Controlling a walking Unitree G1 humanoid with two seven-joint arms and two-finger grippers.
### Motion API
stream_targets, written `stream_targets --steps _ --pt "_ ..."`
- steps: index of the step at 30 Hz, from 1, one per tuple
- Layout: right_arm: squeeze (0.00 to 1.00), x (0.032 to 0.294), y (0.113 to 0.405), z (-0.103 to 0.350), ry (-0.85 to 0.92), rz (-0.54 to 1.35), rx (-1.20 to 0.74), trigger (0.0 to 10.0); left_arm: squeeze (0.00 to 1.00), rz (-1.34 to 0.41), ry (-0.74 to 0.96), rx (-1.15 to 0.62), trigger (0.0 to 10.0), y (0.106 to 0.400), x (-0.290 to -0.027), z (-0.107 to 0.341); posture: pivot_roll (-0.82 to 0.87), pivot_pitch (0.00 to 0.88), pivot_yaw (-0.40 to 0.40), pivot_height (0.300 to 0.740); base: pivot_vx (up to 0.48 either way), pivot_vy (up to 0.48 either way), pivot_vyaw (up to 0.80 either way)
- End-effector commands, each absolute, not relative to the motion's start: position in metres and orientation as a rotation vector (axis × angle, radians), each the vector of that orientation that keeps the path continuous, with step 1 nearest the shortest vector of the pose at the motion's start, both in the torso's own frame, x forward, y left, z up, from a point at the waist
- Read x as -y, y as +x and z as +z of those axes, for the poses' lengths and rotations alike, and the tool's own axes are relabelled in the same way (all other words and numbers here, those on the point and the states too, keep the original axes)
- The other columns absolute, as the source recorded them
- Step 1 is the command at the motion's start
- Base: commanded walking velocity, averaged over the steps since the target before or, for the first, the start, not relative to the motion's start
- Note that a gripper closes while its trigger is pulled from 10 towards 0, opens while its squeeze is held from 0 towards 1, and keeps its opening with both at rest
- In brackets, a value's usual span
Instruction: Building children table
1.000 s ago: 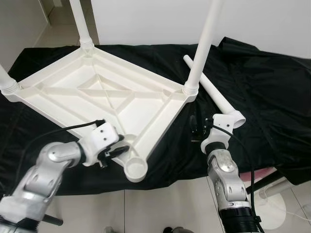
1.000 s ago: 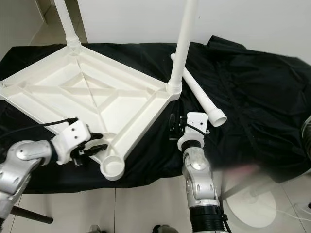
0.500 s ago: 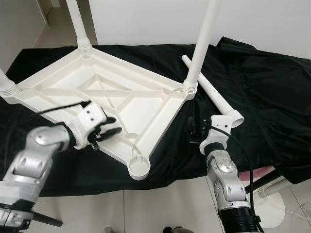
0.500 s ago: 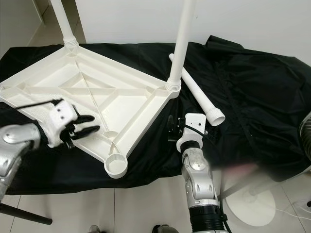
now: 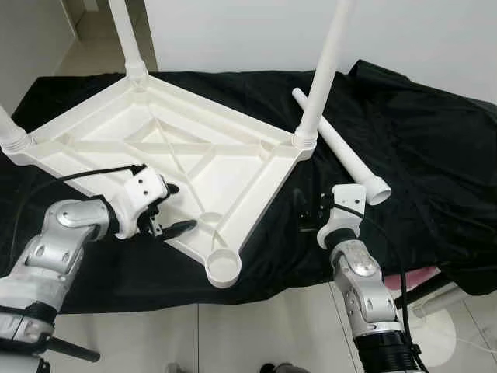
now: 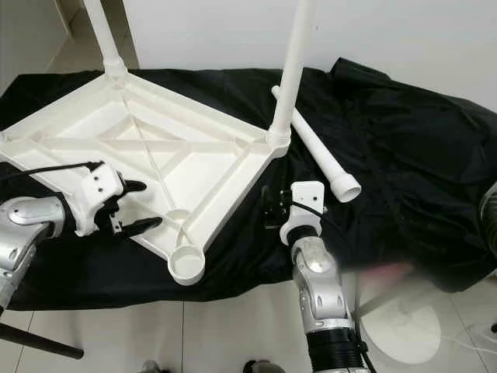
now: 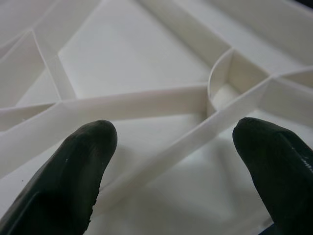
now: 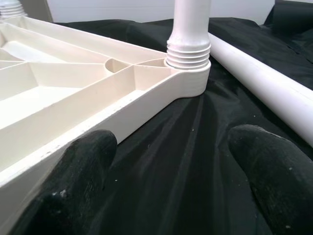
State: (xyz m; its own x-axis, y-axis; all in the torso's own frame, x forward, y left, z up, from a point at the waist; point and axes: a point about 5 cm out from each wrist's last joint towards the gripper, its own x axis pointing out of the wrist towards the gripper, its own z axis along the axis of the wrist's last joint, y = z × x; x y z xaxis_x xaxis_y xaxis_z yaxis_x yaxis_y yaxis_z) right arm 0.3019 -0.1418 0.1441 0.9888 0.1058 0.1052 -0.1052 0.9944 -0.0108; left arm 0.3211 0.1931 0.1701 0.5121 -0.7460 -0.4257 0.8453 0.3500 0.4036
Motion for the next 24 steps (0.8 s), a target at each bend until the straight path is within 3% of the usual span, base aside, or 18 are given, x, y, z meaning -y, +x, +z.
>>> stream_targets --steps 1,17,24 --pt "0.00 0.142 0.301 0.143 -0.011 0.116 0.104 10.0 0.00 -1.134 0.676 -0.232 10.0 0.319 -0.192 0.165 -0.05 0.066 -0.015 0.740 0.000 0.000 0.00" --pt "0.00 0.141 0.305 0.147 -0.029 0.138 0.120 10.0 0.00 -1.133 0.803 -0.357 10.0 0.350 -0.183 0.155 -0.06 0.075 -0.002 0.740 0.000 0.000 0.00" --pt "0.00 0.141 0.305 0.148 -0.034 0.135 0.125 10.0 0.00 -1.179 0.779 -0.435 10.0 0.354 -0.184 0.152 -0.07 0.087 0.015 0.740 0.000 0.000 0.00"
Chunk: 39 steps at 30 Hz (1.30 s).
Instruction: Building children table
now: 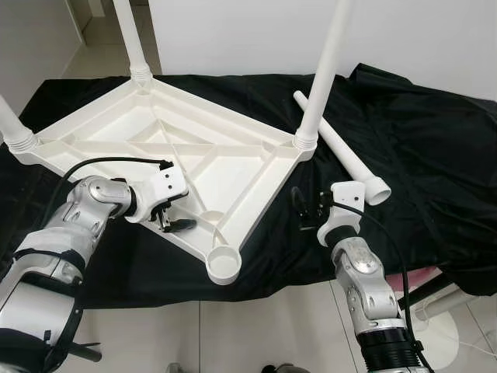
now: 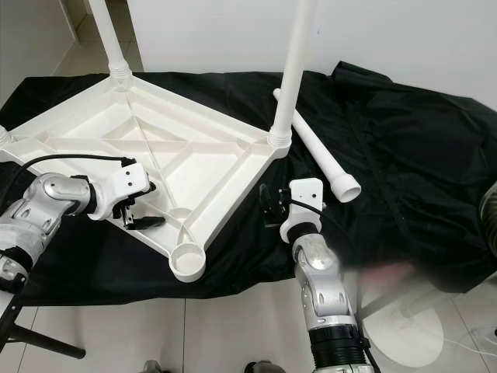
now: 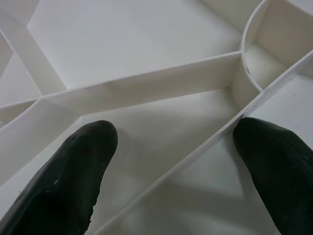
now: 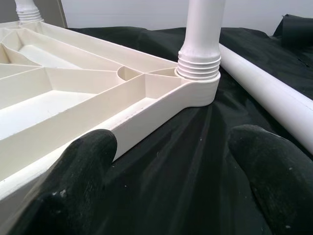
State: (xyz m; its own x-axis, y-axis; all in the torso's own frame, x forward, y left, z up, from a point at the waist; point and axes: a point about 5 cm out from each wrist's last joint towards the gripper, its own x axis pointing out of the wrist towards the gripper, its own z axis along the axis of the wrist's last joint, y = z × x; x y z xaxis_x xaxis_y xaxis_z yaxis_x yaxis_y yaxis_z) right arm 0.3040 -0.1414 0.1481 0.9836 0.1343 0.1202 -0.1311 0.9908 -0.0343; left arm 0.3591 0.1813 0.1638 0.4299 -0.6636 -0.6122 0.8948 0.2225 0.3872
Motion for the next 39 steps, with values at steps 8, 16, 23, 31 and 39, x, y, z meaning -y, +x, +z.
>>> stream_targets --steps 8,16,23,31,39 --pt "0.00 0.141 0.305 0.148 -0.034 0.135 0.125 10.0 0.00 -1.179 0.779 -0.435 10.0 0.354 -0.184 0.152 -0.07 0.087 0.015 0.740 0.000 0.000 0.00" --pt "0.00 0.144 0.306 0.150 -0.043 0.121 0.133 10.0 0.00 -1.340 0.664 -0.527 0.0 0.348 -0.183 0.149 -0.08 0.095 0.031 0.740 0.000 0.000 0.00" --pt "0.00 0.143 0.306 0.150 -0.045 0.127 0.134 10.0 0.00 -1.367 0.655 -0.537 0.0 0.348 -0.180 0.147 -0.08 0.099 0.033 0.740 0.000 0.000 0.00" --pt "0.00 0.143 0.305 0.149 -0.048 0.126 0.131 10.0 0.00 -1.361 0.630 -0.518 0.0 0.349 -0.175 0.144 -0.08 0.100 0.034 0.740 0.000 0.000 0.00" --pt "0.00 0.144 0.305 0.150 -0.050 0.121 0.132 10.0 0.00 -1.264 0.608 -0.432 0.0 0.356 -0.167 0.144 -0.08 0.099 0.032 0.740 0.000 0.000 0.00"
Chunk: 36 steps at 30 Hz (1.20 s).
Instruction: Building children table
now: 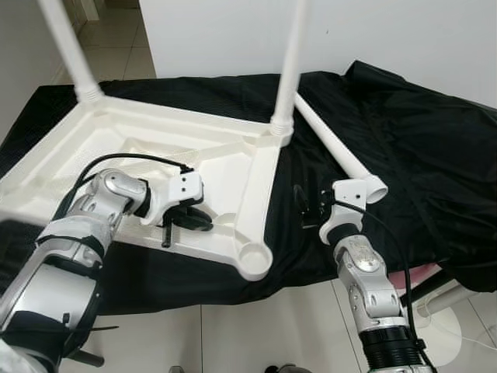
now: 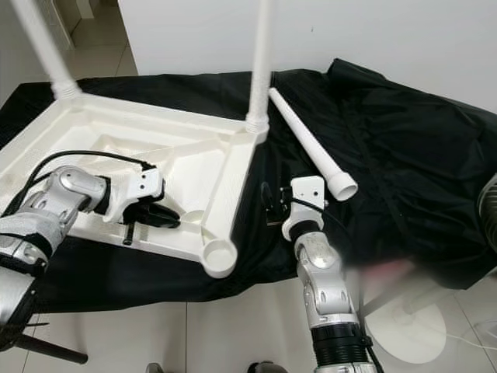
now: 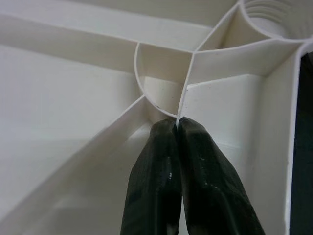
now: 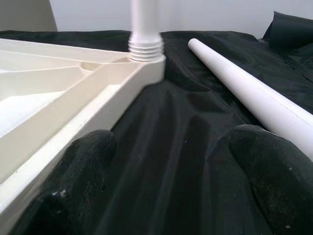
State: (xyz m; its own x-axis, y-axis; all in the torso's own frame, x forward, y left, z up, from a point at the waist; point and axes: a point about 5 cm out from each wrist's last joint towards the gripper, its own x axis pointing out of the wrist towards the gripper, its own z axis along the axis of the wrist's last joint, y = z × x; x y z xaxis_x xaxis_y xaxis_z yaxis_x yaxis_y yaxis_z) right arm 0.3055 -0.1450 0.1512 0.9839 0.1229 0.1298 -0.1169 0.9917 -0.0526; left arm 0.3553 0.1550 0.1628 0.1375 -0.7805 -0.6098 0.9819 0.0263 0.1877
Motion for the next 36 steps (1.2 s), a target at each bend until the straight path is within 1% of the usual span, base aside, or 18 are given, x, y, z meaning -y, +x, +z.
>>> stream_targets --steps 1,2,3,4,6,10,11,15,16,18,19,20,25,29,30,32,33,36 --pt "0.00 0.144 0.305 0.150 -0.050 0.117 0.133 10.0 0.00 -1.229 0.622 -0.390 4.7 0.358 -0.164 0.146 -0.08 0.100 0.034 0.740 0.000 0.000 0.00" --pt "0.00 0.144 0.305 0.150 -0.050 0.117 0.133 10.0 0.00 -1.229 0.622 -0.390 4.7 0.358 -0.164 0.146 -0.08 0.100 0.034 0.740 0.000 0.000 0.00" --pt "0.00 0.144 0.305 0.150 -0.048 0.113 0.134 10.0 0.00 -1.197 0.611 -0.365 9.0 0.361 -0.161 0.147 -0.08 0.100 0.030 0.740 0.000 0.000 0.00" --pt "0.00 0.145 0.305 0.150 -0.047 0.104 0.136 10.0 0.00 -1.174 0.611 -0.330 10.0 0.363 -0.157 0.148 -0.08 0.101 0.031 0.740 0.000 0.000 0.00" --pt "0.00 0.146 0.306 0.150 -0.043 0.090 0.139 10.0 0.00 -1.145 0.595 -0.275 10.0 0.365 -0.149 0.152 -0.08 0.102 0.030 0.740 0.000 0.000 0.00" --pt "0.00 0.148 0.307 0.151 -0.035 0.074 0.143 10.0 0.00 -1.144 0.549 -0.226 10.0 0.366 -0.141 0.156 -0.07 0.104 0.029 0.740 0.000 0.000 0.00" --pt "0.00 0.149 0.307 0.151 -0.035 0.070 0.145 10.0 1.00 -1.136 0.524 -0.215 10.0 0.367 -0.140 0.158 -0.07 0.105 0.029 0.740 0.000 0.000 0.00" --pt "0.00 0.149 0.307 0.151 -0.035 0.067 0.145 10.0 1.00 -1.125 0.498 -0.205 10.0 0.368 -0.139 0.160 -0.07 0.105 0.029 0.740 0.000 0.000 0.00" --pt "0.00 0.151 0.307 0.151 -0.033 0.058 0.148 10.0 1.00 -1.121 0.524 -0.159 10.0 0.368 -0.137 0.166 -0.07 0.107 0.029 0.740 0.000 0.000 0.00" --pt "0.00 0.151 0.307 0.152 -0.033 0.055 0.148 10.0 1.00 -1.121 0.533 -0.146 10.0 0.368 -0.136 0.167 -0.07 0.107 0.029 0.740 0.000 0.000 0.00" --pt "0.00 0.153 0.307 0.152 -0.031 0.048 0.150 10.0 0.55 -1.123 0.530 -0.120 10.0 0.368 -0.136 0.173 -0.07 0.107 0.029 0.740 0.000 0.000 0.00" --pt "0.00 0.156 0.308 0.152 -0.031 0.035 0.154 10.0 0.00 -1.132 0.504 -0.094 10.0 0.368 -0.136 0.180 -0.07 0.109 0.032 0.740 0.000 0.000 0.00" --pt "0.00 0.160 0.308 0.154 -0.031 0.016 0.161 10.0 0.00 -1.159 0.454 -0.047 10.0 0.367 -0.137 0.195 -0.07 0.110 0.032 0.740 0.000 0.000 0.00" --pt "0.00 0.164 0.309 0.156 -0.038 0.002 0.170 10.0 0.00 -1.114 0.386 -0.010 10.0 0.370 -0.140 0.207 -0.07 0.113 0.031 0.740 0.000 0.000 0.00" --pt "0.00 0.166 0.310 0.157 -0.041 -0.010 0.176 10.0 0.00 -1.072 0.352 0.023 10.0 0.372 -0.141 0.214 -0.07 0.115 0.029 0.740 0.000 0.000 0.00" --pt "0.00 0.168 0.311 0.158 -0.043 -0.019 0.180 10.0 0.00 -1.045 0.330 0.045 10.0 0.373 -0.142 0.219 -0.07 0.115 0.029 0.740 0.000 0.000 0.00" --pt "0.00 0.173 0.312 0.160 -0.039 -0.050 0.188 10.0 0.00 -0.974 0.295 0.072 10.0 0.375 -0.143 0.224 -0.08 0.119 0.028 0.740 0.000 0.000 0.00" --pt "0.00 0.179 0.313 0.163 -0.035 -0.081 0.197 10.0 0.00 -0.923 0.250 0.086 10.0 0.376 -0.143 0.227 -0.08 0.120 0.027 0.740 0.000 0.000 0.00"
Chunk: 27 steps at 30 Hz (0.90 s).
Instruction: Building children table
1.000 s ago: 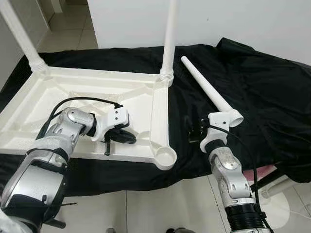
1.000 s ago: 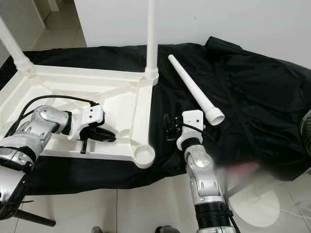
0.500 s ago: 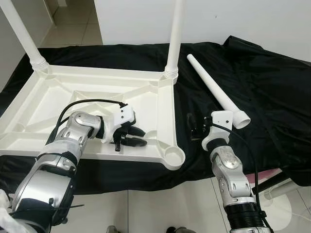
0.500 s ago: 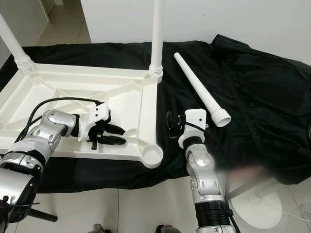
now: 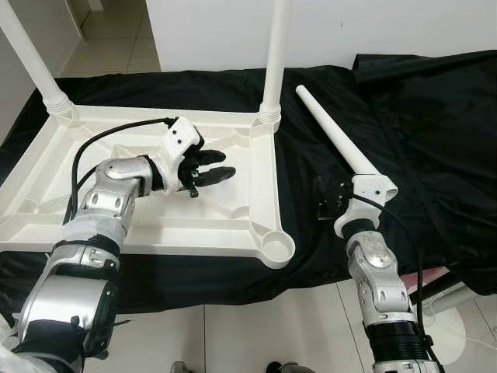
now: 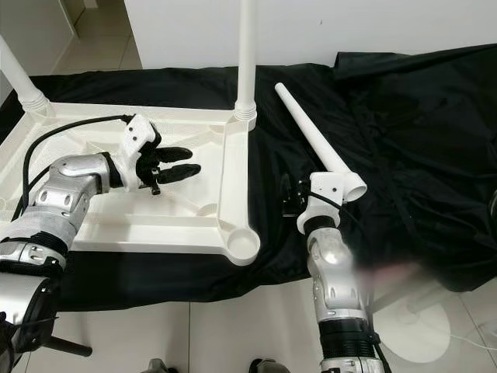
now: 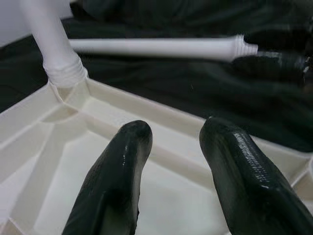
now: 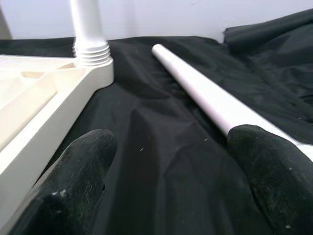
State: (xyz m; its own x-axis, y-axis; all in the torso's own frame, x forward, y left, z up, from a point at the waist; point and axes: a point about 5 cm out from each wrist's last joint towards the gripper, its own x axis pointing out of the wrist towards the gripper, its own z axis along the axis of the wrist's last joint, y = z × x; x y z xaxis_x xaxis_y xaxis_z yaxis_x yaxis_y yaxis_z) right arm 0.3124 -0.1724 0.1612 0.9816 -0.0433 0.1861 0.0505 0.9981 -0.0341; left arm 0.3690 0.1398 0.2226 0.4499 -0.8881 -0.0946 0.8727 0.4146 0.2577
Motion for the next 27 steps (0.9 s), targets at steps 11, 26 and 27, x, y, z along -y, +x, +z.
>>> stream_targets --steps 11,26,27 --pt "0.00 0.214 0.320 0.175 -0.053 -0.226 0.229 10.0 0.00 -0.647 0.008 0.190 10.0 0.374 -0.131 0.231 -0.08 0.124 0.023 0.740 0.000 0.000 0.00" --pt "1.00 0.231 0.311 0.167 0.150 -0.333 0.258 10.0 0.00 -0.489 -0.153 0.229 10.0 0.366 -0.119 0.228 -0.08 0.114 0.010 0.740 0.000 0.000 0.00" --pt "1.00 0.231 0.311 0.167 0.150 -0.333 0.258 10.0 0.00 -0.489 -0.153 0.229 10.0 0.366 -0.119 0.228 -0.08 0.114 0.010 0.740 0.000 0.000 0.00"
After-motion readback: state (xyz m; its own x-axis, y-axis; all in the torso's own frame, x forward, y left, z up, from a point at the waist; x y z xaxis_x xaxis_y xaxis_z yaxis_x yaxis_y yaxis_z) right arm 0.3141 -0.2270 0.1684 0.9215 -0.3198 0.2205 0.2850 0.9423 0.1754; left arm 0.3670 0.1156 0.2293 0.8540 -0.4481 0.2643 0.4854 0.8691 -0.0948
